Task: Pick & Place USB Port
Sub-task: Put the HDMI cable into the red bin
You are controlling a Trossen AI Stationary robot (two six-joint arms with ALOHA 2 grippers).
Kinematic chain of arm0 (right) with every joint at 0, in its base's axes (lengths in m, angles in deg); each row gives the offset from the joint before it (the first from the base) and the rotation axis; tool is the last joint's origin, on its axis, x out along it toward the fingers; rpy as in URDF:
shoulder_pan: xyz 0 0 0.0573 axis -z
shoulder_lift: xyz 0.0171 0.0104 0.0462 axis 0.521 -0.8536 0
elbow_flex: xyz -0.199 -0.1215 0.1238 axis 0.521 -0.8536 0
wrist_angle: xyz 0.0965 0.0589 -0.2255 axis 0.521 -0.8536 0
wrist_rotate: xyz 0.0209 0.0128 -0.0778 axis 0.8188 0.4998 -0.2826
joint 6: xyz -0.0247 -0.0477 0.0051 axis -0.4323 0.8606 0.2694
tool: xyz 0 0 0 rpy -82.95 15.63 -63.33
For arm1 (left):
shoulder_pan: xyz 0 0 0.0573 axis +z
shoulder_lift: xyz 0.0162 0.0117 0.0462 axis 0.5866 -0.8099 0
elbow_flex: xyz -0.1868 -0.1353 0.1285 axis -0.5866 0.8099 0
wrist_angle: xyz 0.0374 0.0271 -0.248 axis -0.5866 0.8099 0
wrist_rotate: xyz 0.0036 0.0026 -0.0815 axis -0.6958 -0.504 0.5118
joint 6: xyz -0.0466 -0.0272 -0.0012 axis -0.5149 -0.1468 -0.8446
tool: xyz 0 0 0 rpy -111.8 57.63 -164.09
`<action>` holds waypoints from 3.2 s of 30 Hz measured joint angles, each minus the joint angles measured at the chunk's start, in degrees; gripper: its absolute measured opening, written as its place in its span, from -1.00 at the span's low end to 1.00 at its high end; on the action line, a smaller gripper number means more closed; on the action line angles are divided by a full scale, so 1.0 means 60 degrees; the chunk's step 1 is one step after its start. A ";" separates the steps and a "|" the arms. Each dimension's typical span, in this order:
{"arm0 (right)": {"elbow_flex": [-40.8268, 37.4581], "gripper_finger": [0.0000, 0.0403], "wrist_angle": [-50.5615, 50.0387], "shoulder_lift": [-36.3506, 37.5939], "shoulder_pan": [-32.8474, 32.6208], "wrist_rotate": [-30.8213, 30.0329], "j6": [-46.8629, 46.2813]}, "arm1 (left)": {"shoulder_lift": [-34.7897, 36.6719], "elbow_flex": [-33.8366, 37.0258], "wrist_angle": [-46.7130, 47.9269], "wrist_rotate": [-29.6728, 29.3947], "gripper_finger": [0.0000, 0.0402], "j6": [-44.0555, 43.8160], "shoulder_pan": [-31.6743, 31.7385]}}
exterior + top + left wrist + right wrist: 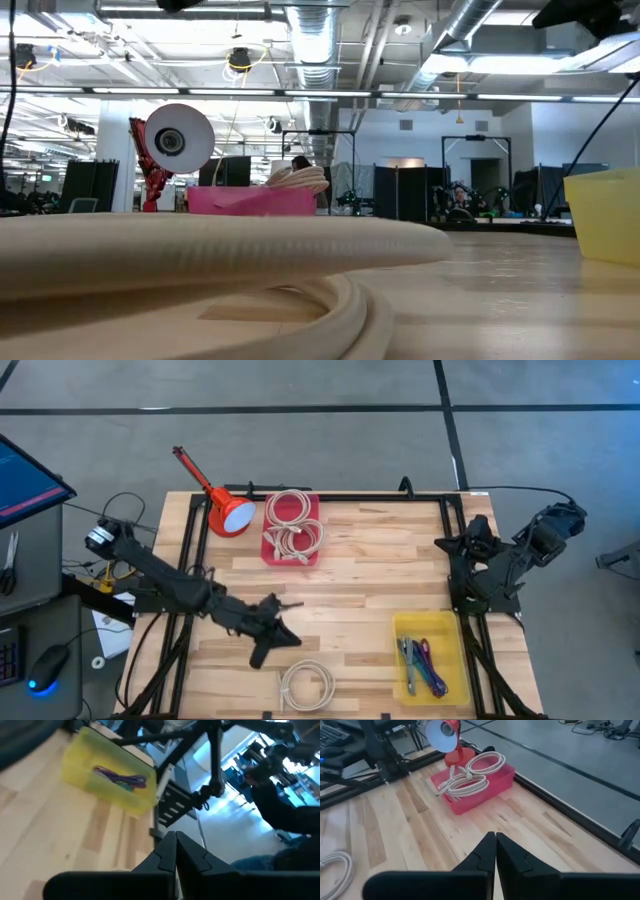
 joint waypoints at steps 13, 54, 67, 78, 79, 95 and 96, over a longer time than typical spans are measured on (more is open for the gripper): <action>0.0000 -1.00 -0.0107 0.0012 -0.0007 -0.0003 -0.0002 | -0.3015 -0.2291 0.3016 0.1392 -0.98 -0.0772 -0.0328; 0.0007 -1.00 -0.0501 0.0015 -0.0007 0.0004 -0.0356 | -0.5506 -0.1170 0.2268 0.2675 -0.02 -0.2185 -0.0131; 0.0007 -1.00 -0.0511 0.0016 -0.0004 0.0000 -0.0343 | -0.5649 -0.1148 0.2293 0.2551 -0.83 -0.2202 -0.0087; 0.0007 -1.00 -0.0825 0.0016 -0.0003 -0.0029 -0.0283 | -0.4592 -0.1077 0.2284 0.1699 -0.92 -0.2046 0.0047; 0.0007 -1.00 -0.0825 0.0016 -0.0006 -0.0025 -0.0283 | -0.4289 -0.1094 0.2214 0.1389 -0.92 -0.1923 0.0105; 0.0007 -1.00 -0.0825 0.0016 -0.0003 -0.0029 -0.0279 | 0.0335 -0.1115 0.2234 -0.3922 -0.92 0.1373 0.1185; 0.0007 -1.00 -0.0825 0.0016 -0.0007 -0.0029 -0.0279 | 0.0487 -0.1115 0.2246 -0.4266 -0.92 0.1579 0.1235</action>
